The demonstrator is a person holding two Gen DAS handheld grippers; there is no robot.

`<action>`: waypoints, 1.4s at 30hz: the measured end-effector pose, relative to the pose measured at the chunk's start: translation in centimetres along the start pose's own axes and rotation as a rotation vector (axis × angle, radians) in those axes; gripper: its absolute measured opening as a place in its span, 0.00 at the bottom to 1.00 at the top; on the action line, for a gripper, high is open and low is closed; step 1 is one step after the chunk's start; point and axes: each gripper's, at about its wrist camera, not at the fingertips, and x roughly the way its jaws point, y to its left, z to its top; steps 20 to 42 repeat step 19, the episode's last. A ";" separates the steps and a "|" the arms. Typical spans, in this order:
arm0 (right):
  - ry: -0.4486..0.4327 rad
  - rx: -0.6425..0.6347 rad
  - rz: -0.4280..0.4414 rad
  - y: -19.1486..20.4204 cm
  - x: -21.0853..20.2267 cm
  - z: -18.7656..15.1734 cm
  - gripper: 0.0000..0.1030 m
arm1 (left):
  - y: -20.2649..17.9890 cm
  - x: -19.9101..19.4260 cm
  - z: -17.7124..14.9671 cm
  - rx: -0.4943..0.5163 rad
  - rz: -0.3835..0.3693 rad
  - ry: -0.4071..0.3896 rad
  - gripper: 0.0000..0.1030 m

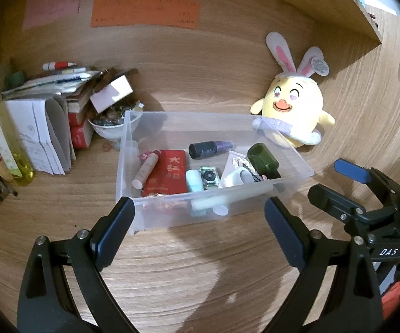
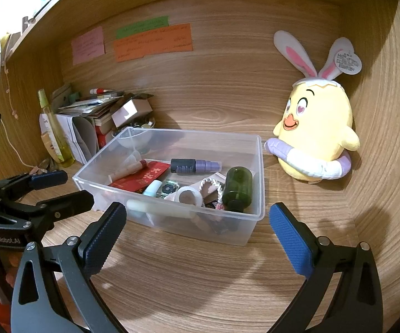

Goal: Organize objects

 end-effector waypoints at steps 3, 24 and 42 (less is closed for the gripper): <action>-0.001 0.000 -0.001 0.0 0.0 0.0 1.00 | 0.0 0.2 -0.1 -0.007 -0.006 0.010 0.93; 0.011 0.011 -0.001 0.1 0.4 -0.3 1.00 | 0.3 -0.1 0.1 -0.014 0.009 -0.015 0.93; 0.011 0.011 -0.001 0.1 0.4 -0.3 1.00 | 0.3 -0.1 0.1 -0.014 0.009 -0.015 0.93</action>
